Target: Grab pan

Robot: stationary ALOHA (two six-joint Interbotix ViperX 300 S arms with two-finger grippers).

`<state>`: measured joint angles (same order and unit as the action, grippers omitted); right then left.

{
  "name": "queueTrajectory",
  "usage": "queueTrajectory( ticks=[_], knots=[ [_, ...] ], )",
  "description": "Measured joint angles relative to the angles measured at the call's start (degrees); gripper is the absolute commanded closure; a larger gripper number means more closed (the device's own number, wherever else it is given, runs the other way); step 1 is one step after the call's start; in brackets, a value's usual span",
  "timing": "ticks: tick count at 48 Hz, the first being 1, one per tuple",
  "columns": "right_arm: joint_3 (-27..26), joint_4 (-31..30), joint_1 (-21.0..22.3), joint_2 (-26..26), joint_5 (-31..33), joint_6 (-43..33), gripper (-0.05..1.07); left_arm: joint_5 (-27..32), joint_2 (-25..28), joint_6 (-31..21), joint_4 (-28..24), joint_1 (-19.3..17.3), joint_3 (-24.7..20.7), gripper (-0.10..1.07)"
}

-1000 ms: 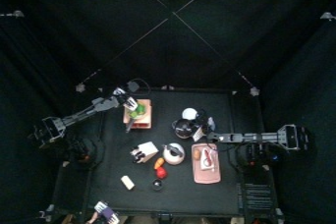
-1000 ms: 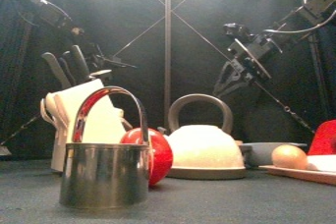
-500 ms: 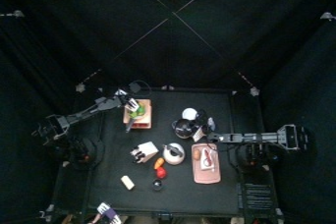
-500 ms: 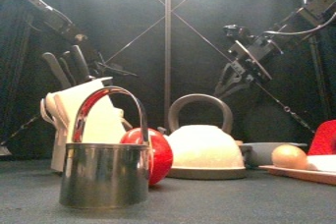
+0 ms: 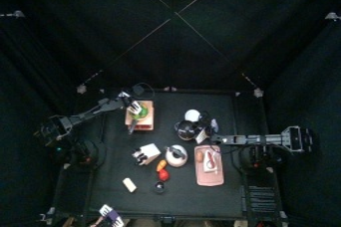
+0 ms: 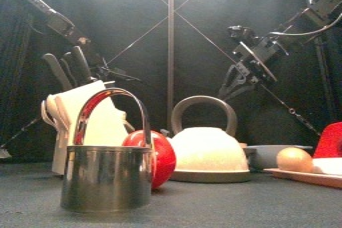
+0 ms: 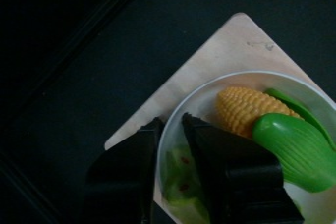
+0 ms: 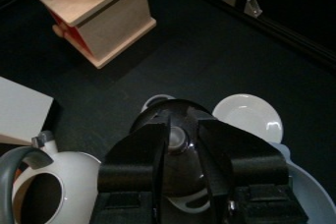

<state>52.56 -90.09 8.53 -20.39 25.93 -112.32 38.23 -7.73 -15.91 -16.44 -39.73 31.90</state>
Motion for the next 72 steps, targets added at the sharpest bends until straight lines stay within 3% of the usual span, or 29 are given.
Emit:
queueTrajectory(
  ticks=[17, 36, 62, 72],
  knots=[
    [0.3, 0.4, 0.4, 0.2, 0.0, 0.0, 0.38, 1.4, 0.8, -0.1, 1.3, -0.2, -1.8, 0.54],
    [0.4, 0.4, 0.6, 0.2, -0.7, -0.1, 0.38, 6.0, 1.0, 1.9, 8.5, -0.9, -4.6, 0.56],
    [1.1, 0.8, 0.9, 0.2, -0.7, -0.1, 0.38, 1.3, 1.0, 7.2, 19.9, -2.7, -5.0, 0.57],
    [1.1, 0.9, 0.9, 0.2, -0.7, -0.1, 0.38, 1.0, 1.1, 7.4, 21.1, -3.5, -4.9, 0.64]
  ],
)
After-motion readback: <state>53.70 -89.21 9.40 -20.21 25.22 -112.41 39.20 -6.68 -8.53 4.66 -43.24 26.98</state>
